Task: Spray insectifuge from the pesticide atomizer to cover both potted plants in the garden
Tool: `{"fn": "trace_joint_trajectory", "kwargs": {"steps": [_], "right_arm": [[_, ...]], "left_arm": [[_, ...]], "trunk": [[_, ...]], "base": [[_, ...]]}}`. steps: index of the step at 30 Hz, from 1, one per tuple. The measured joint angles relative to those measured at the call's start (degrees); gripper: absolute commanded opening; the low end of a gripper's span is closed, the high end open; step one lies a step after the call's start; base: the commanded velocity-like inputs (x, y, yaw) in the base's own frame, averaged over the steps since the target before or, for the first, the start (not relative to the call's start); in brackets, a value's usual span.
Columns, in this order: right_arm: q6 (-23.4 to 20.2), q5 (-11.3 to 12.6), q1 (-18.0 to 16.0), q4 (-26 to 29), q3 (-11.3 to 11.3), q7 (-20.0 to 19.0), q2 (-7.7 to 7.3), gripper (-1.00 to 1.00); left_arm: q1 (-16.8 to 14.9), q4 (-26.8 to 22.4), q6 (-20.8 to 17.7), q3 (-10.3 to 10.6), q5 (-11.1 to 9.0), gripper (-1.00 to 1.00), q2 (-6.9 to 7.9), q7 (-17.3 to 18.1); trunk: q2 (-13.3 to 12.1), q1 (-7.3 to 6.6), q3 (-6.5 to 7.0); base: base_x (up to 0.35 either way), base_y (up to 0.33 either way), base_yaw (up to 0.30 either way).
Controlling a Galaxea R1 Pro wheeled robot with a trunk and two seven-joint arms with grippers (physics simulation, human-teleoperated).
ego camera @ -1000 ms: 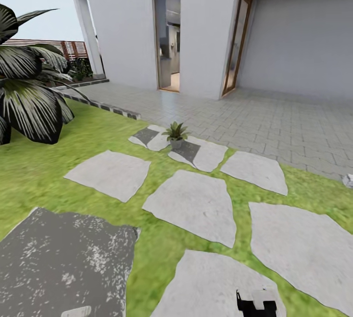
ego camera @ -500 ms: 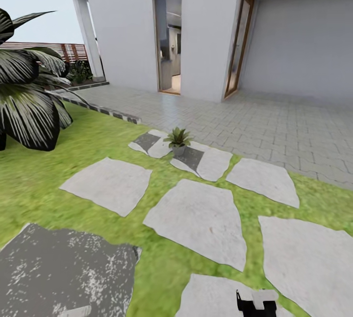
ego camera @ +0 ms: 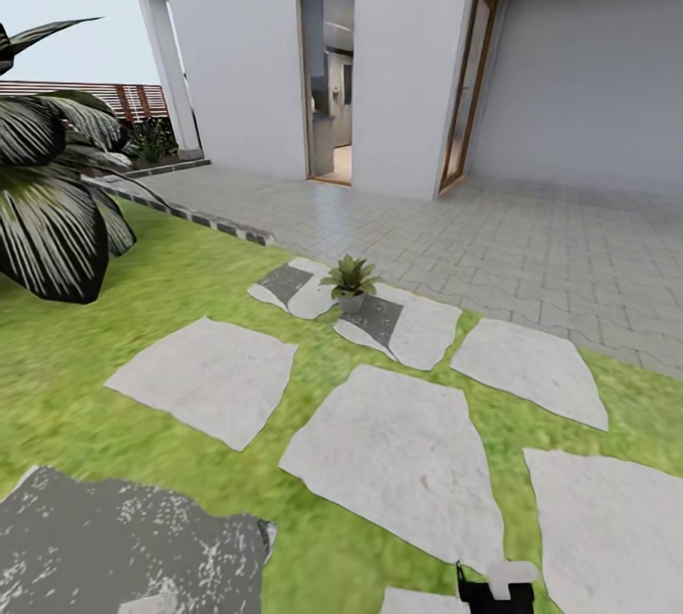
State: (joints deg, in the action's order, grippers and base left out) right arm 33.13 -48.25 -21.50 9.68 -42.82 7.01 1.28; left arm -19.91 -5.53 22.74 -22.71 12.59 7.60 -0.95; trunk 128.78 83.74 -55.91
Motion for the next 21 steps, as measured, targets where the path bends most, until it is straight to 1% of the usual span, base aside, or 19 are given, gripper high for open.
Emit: {"fn": "trace_joint_trajectory", "kwargs": {"steps": [5, 12, 21], "right_arm": [[0.00, 0.00, 0.00, 0.00, 0.00, -0.03, 0.17, 1.00], [0.01, 0.00, 0.01, 0.00, 0.00, 0.14, 0.26, 1.00], [0.00, -0.08, 0.00, 0.00, 0.00, -0.10, 0.19, 1.00]], "left_arm": [[0.00, 0.00, 0.00, 0.00, 0.00, -1.00, 0.01, 0.00], [-0.01, 0.01, -0.02, 0.00, -0.01, -1.00, 0.03, 0.00], [0.00, 0.00, 0.01, 0.00, 0.00, -1.00, 0.04, 0.00]], "trunk": [[0.00, 0.00, 0.01], [0.00, 0.00, 0.24], [0.00, 0.00, 0.27]], "base": [[0.337, 0.114, -0.047], [0.337, 0.142, -0.203], [0.337, 0.150, -0.017]]}}
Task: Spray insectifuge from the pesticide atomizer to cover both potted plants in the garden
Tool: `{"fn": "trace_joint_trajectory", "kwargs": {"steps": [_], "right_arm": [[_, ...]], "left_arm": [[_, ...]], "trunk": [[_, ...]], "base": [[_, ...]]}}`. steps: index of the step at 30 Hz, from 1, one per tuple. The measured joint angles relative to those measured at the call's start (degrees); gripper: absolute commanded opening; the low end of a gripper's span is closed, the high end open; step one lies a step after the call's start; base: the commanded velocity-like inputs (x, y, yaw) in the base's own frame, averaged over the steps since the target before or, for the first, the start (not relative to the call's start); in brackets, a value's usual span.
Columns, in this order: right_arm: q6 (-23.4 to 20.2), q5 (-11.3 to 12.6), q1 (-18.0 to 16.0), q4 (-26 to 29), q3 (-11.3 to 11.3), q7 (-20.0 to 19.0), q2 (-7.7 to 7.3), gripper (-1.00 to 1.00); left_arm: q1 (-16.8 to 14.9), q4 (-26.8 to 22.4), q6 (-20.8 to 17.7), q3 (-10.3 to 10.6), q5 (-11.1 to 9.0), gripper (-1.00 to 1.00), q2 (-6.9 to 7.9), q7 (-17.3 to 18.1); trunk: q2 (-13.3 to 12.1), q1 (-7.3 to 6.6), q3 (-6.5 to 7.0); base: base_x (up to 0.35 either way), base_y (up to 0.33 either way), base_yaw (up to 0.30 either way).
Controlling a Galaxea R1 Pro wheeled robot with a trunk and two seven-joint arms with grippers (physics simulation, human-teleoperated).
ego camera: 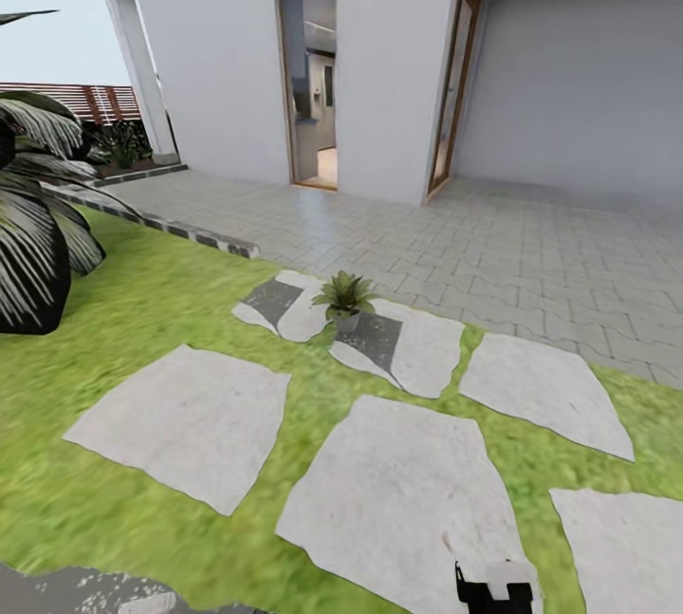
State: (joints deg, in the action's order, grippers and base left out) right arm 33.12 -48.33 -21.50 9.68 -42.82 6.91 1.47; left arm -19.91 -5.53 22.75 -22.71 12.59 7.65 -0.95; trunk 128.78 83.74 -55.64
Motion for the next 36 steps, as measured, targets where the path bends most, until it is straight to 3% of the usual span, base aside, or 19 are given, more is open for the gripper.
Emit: {"fn": "trace_joint_trajectory", "kwargs": {"steps": [12, 36], "right_arm": [[0.00, 0.11, 0.00, 0.08, 0.00, 0.24, 0.08, 1.00], [0.01, 0.18, 0.01, 0.00, -0.02, 0.32, 0.09, 1.00]], "left_arm": [[0.01, 0.00, 0.05, -0.01, -0.01, -1.00, 0.00, 0.02], [-0.02, 0.01, 0.07, 0.03, 0.01, -1.00, 0.00, 0.00]], "trunk": [[0.01, -0.01, 0.00], [0.00, 0.01, 0.30]], "base": [[0.337, 0.150, -0.009], [0.298, 0.213, -0.256]]}}
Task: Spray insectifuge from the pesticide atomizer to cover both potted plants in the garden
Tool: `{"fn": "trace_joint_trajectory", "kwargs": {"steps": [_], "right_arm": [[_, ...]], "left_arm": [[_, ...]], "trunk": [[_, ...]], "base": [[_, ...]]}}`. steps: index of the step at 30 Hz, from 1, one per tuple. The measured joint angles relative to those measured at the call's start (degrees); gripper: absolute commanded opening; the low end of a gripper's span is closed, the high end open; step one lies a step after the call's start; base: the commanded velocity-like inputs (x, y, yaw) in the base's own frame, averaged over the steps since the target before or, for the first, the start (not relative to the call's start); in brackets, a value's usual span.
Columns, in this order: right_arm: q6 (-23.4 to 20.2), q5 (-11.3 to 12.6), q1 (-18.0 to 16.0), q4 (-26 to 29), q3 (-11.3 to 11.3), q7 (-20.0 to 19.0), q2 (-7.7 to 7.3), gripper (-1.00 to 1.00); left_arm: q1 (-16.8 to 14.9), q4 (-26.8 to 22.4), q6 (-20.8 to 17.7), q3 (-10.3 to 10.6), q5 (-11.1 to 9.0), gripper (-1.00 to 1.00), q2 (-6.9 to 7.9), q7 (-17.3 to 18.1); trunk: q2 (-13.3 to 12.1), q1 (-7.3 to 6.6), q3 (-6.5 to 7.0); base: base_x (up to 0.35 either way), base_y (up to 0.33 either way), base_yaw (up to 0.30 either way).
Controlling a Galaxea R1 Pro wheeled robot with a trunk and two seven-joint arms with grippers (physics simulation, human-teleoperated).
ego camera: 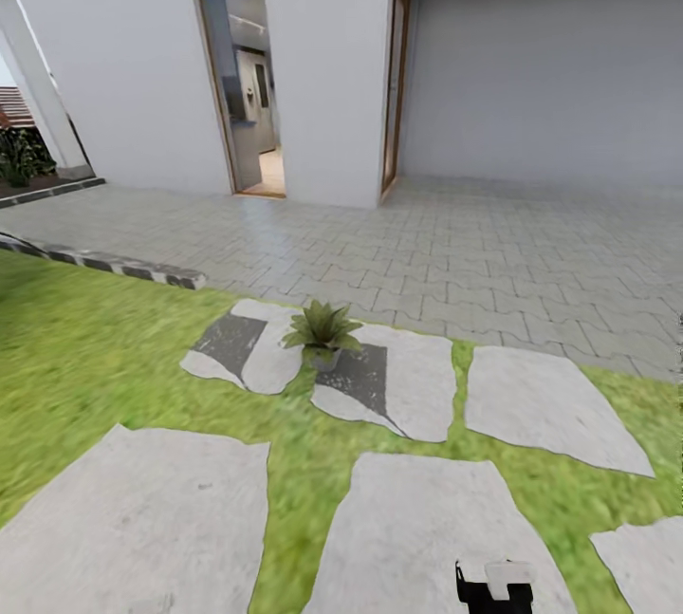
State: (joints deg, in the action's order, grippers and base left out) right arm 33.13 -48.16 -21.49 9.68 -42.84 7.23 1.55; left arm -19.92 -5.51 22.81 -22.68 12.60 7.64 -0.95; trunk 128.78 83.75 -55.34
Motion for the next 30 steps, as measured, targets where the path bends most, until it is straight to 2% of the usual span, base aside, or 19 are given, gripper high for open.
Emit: {"fn": "trace_joint_trajectory", "kwargs": {"steps": [20, 30], "right_arm": [[0.00, 0.00, 0.00, 0.00, 0.01, 0.00, 0.00, 1.00], [-0.01, -0.01, -0.01, -0.01, 0.02, 0.01, 0.07, 1.00]], "left_arm": [[0.00, 0.00, -0.02, -0.03, -0.01, -1.00, 0.00, 0.00], [0.02, -0.02, -0.01, -0.03, -0.01, -1.00, 0.01, 0.00]], "trunk": [[0.00, 0.00, 0.40], [0.00, 0.00, 0.43]], "base": [[0.270, 0.244, -0.262], [0.257, 0.247, -0.036]]}}
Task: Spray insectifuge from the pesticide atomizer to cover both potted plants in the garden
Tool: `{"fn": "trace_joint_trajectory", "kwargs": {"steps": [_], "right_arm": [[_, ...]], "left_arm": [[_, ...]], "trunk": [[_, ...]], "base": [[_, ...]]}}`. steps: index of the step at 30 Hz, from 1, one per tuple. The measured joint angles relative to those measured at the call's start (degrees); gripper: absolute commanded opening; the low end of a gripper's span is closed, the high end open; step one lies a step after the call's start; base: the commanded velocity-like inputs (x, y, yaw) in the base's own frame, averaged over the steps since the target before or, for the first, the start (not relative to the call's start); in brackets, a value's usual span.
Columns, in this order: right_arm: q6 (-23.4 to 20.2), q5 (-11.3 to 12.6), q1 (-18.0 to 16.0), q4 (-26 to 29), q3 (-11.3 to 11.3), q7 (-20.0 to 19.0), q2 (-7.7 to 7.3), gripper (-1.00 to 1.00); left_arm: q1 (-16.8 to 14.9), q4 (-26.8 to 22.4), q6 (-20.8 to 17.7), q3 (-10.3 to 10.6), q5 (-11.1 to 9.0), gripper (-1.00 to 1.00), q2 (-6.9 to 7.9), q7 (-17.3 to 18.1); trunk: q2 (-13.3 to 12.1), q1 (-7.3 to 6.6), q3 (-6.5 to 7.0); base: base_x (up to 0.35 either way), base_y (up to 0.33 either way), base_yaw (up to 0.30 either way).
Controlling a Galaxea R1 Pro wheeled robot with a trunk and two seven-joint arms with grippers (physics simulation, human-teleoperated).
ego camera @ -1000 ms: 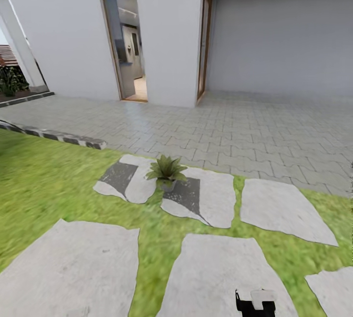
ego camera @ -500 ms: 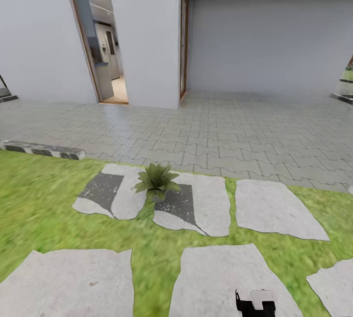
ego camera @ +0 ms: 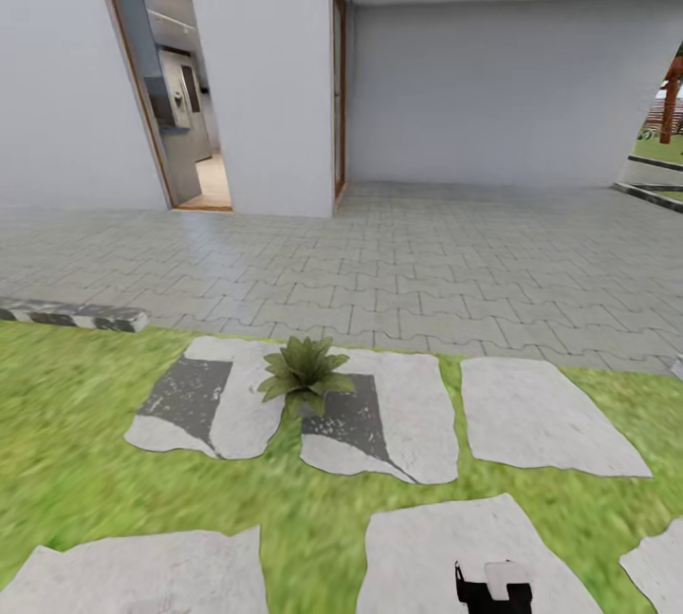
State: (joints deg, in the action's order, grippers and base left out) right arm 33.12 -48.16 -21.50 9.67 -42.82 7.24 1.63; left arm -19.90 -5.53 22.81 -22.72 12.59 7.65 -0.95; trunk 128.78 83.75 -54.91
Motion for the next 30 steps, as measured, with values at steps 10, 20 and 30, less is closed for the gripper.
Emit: {"fn": "trace_joint_trajectory", "kwargs": {"steps": [10, 20, 30], "right_arm": [[0.00, 0.00, 0.00, 0.00, 0.00, 0.00, 0.02, 1.00], [0.00, 0.00, 0.00, 0.00, 0.00, 0.00, 0.02, 1.00], [0.01, -0.09, 0.01, 0.01, 0.00, -0.08, 0.02, 1.00]], "left_arm": [[0.00, 0.00, 0.01, 0.00, 0.00, -1.00, 0.00, 0.02], [0.00, 0.00, -0.01, 0.00, 0.00, -1.00, 0.00, 0.00], [-0.01, 0.01, -0.04, 0.00, 0.00, -1.00, 0.00, 0.00]], "trunk": [[0.00, 0.00, 0.00], [0.00, 0.00, 0.00], [0.00, 0.01, 0.00]], "base": [[0.238, 0.265, 0.000], [0.209, 0.282, 0.000], [0.208, 0.282, -0.049]]}}
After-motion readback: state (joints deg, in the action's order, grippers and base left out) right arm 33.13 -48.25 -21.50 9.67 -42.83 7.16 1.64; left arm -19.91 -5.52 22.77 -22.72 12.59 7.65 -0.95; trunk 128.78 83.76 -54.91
